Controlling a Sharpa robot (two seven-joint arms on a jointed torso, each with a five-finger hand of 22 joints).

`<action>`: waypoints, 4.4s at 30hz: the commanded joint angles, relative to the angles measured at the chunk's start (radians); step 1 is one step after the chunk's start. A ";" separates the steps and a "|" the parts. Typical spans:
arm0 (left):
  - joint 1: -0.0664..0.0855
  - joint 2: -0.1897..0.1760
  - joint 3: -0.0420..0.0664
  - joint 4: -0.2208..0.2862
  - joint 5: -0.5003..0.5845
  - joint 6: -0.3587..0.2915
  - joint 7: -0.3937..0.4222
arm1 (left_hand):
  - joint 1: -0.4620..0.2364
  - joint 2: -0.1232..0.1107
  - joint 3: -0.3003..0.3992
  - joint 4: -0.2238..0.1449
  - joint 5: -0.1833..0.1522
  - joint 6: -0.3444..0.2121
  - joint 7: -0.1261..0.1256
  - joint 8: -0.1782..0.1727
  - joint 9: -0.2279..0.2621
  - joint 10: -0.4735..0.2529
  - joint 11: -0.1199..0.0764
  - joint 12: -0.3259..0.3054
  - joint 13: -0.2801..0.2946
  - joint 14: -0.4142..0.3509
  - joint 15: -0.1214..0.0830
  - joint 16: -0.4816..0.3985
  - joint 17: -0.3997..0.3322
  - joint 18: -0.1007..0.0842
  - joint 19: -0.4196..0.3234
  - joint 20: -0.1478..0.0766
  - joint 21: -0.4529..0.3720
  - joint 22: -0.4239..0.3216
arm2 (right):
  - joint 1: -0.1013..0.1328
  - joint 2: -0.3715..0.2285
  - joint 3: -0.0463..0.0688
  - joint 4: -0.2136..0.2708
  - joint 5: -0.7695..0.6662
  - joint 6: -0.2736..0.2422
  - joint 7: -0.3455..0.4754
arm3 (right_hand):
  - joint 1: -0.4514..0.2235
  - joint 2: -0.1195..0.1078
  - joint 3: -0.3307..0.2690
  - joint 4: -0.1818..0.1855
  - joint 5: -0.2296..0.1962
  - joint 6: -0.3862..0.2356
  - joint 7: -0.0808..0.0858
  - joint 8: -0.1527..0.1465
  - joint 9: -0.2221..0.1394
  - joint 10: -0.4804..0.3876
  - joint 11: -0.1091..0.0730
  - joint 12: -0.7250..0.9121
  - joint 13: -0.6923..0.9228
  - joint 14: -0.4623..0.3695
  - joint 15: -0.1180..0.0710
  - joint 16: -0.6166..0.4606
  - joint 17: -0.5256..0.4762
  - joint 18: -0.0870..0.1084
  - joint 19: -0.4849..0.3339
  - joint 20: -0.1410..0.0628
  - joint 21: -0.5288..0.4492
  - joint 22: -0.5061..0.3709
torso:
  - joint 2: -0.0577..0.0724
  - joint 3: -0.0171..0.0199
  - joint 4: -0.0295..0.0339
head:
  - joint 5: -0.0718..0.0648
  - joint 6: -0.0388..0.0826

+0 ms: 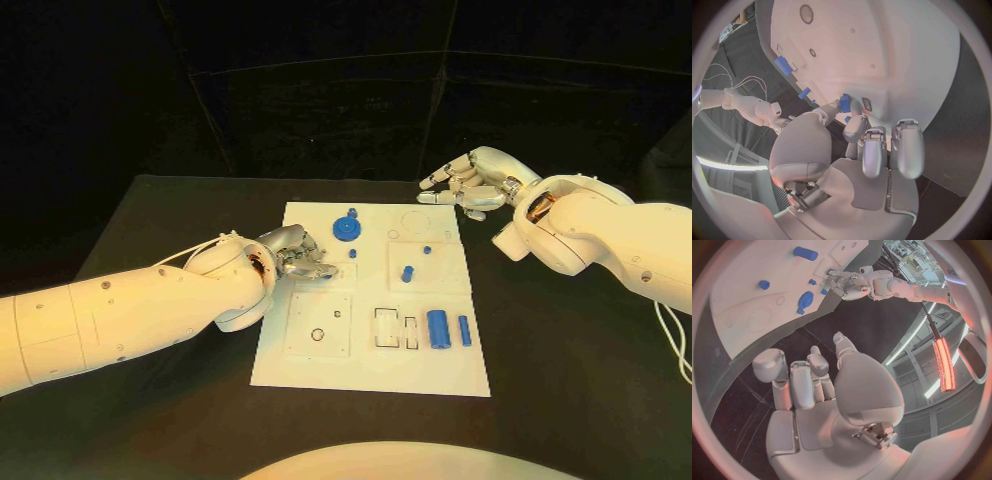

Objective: Assemble the parts on the task board

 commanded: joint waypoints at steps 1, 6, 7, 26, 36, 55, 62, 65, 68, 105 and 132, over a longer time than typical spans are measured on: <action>-0.001 -0.001 -0.001 0.000 0.003 0.001 -0.017 | -0.014 0.000 -0.019 0.009 0.001 0.007 0.002 0.005 0.003 0.010 -0.001 0.009 0.004 0.106 -0.005 0.003 0.263 -0.009 0.040 -0.006 0.007 0.039 | 0.002 0.000 0.001 0.001 0.000 0.003 0.008 | -0.002 0.005 -0.003 0.002 0.006 0.004 -0.003 0.002 0.001 -0.003 -0.003 0.000 -0.001 0.037 -0.001 -0.005 -0.001 0.018 -0.001 -0.007 -0.005 -0.001 | 0.000 0.0004 0.0000 | -0.001 -0.002; -0.001 -0.003 -0.001 0.003 0.003 -0.003 -0.021 | -0.029 0.003 -0.043 0.032 0.002 0.010 0.000 0.008 0.008 0.014 -0.002 0.015 0.009 0.106 -0.006 0.003 0.263 -0.010 0.043 -0.007 0.012 0.047 | 0.002 0.001 0.001 0.000 0.000 0.004 0.008 | -0.002 0.005 -0.003 0.002 0.006 0.004 -0.003 0.002 0.001 -0.003 -0.003 0.000 -0.001 0.037 -0.001 -0.005 -0.001 0.018 -0.001 -0.007 -0.005 -0.001 | 0.000 -0.0003 0.0008 | -0.002 -0.002; -0.001 -0.003 -0.001 0.004 0.003 -0.003 -0.021 | -0.030 0.003 -0.045 0.034 0.002 0.011 0.000 0.009 0.009 0.014 -0.002 0.015 0.010 0.106 -0.006 0.003 0.263 -0.010 0.043 -0.007 0.012 0.048 | 0.002 0.001 0.001 0.000 0.000 0.004 0.008 | -0.002 0.005 -0.003 0.002 0.006 0.004 -0.003 0.002 0.001 -0.003 -0.003 0.000 -0.001 0.037 -0.001 -0.005 -0.001 0.018 -0.001 -0.007 -0.005 -0.001 | 0.000 -0.0003 0.0008 | -0.002 -0.002; 0.000 -0.003 0.000 0.011 0.028 -0.022 -0.016 | -0.065 0.004 -0.087 0.095 0.003 0.016 -0.004 0.019 0.024 0.023 -0.006 0.032 0.027 0.106 -0.009 0.003 0.263 -0.014 0.049 -0.010 0.023 0.066 | 0.002 0.007 0.001 -0.006 0.002 0.007 0.007 | -0.005 0.008 -0.007 0.006 0.009 0.004 -0.003 0.003 0.001 -0.003 -0.003 0.000 -0.002 0.036 -0.001 -0.007 -0.003 0.018 -0.001 -0.007 -0.006 -0.002 | 0.000 0.0000 0.0005 | -0.004 -0.002; 0.003 -0.001 0.000 0.012 0.032 -0.029 -0.015 | -0.074 0.000 -0.103 0.117 0.003 0.018 -0.005 0.022 0.029 0.025 -0.007 0.035 0.030 0.106 -0.010 0.003 0.263 -0.015 0.050 -0.011 0.026 0.072 | 0.002 0.010 0.001 -0.012 0.005 0.008 0.007 | -0.007 0.009 -0.009 0.009 0.010 0.004 -0.004 0.004 0.001 -0.005 -0.003 -0.002 -0.004 0.036 -0.001 -0.008 -0.004 0.018 -0.001 -0.008 -0.007 -0.003 | 0.000 0.0006 0.0002 | -0.004 0.000; 0.006 0.004 0.001 0.005 0.049 -0.005 -0.028 | -0.077 0.003 -0.121 0.141 0.003 0.025 -0.008 0.026 0.035 0.030 -0.009 0.042 0.037 0.106 -0.012 0.003 0.263 -0.017 0.053 -0.012 0.033 0.083 | 0.002 0.011 0.001 -0.013 0.006 0.015 0.005 | -0.010 0.010 -0.013 0.013 0.011 0.004 -0.004 0.005 0.001 -0.005 -0.003 -0.001 -0.004 0.036 -0.001 -0.008 -0.004 0.018 -0.002 -0.008 -0.007 -0.004 | 0.000 -0.0003 0.0005 | -0.007 -0.002; 0.007 0.005 0.001 0.007 0.050 -0.018 -0.025 | -0.076 0.007 -0.132 0.158 0.004 0.032 -0.012 0.033 0.043 0.033 -0.012 0.047 0.042 0.106 -0.014 0.003 0.263 -0.018 0.056 -0.014 0.037 0.090 | 0.002 0.013 0.001 -0.015 0.006 0.016 0.005 | -0.010 0.010 -0.013 0.013 0.011 0.004 -0.004 0.005 0.001 -0.005 -0.003 -0.001 -0.004 0.036 -0.001 -0.008 -0.004 0.018 -0.002 -0.008 -0.007 -0.004 | 0.000 -0.0005 0.0007 | -0.008 -0.002; 0.007 0.005 0.001 0.009 0.050 -0.022 -0.024 | -0.076 0.007 -0.133 0.159 0.004 0.033 -0.013 0.034 0.044 0.034 -0.013 0.047 0.043 0.106 -0.014 0.003 0.263 -0.018 0.056 -0.014 0.038 0.091 | 0.002 0.014 0.001 -0.016 0.007 0.017 0.005 | -0.011 0.010 -0.015 0.015 0.011 0.005 -0.004 0.005 0.001 -0.005 -0.003 -0.001 -0.005 0.036 -0.001 -0.009 -0.004 0.018 -0.001 -0.008 -0.007 -0.004 | 0.000 -0.0006 0.0006 | -0.008 -0.002; 0.007 0.004 0.001 0.012 0.050 -0.025 -0.024 | -0.076 0.006 -0.137 0.164 0.004 0.034 -0.014 0.036 0.047 0.035 -0.014 0.049 0.045 0.106 -0.015 0.003 0.263 -0.019 0.057 -0.014 0.039 0.094 | 0.002 0.015 0.001 -0.017 0.007 0.017 0.006 | -0.011 0.010 -0.015 0.015 0.011 0.005 -0.004 0.005 0.001 -0.005 -0.003 -0.001 -0.005 0.036 -0.001 -0.009 -0.004 0.018 -0.001 -0.008 -0.007 -0.004 | 0.000 -0.0004 0.0011 | -0.008 -0.001; 0.015 0.008 0.003 -0.002 0.073 0.001 -0.021 | 0.010 0.052 -0.204 0.134 -0.001 0.026 -0.015 0.047 0.082 0.036 -0.016 0.049 0.047 0.106 -0.018 0.003 0.263 -0.018 0.055 -0.018 0.038 0.094 | 0.002 0.014 0.001 -0.017 0.008 0.017 0.007 | -0.013 0.010 -0.018 0.017 0.012 0.005 -0.004 0.006 0.001 -0.005 -0.003 -0.001 -0.005 0.036 -0.002 -0.009 -0.004 0.018 -0.001 -0.008 -0.008 -0.005 | 0.001 -0.0002 0.0005 | -0.013 0.001; 0.019 0.036 0.003 -0.037 0.075 -0.015 -0.011 | 0.036 0.097 -0.258 0.105 -0.003 0.023 -0.016 0.046 0.094 0.037 -0.016 0.049 0.048 0.106 -0.019 0.003 0.263 -0.018 0.055 -0.019 0.037 0.094 | 0.002 0.015 0.001 -0.014 0.009 0.016 0.006 | -0.016 0.013 -0.023 0.023 0.014 0.007 -0.005 0.008 0.002 -0.005 -0.004 -0.001 -0.006 0.036 -0.002 -0.010 -0.004 0.018 -0.001 -0.008 -0.008 -0.005 | 0.000 -0.0007 0.0012 | -0.015 0.002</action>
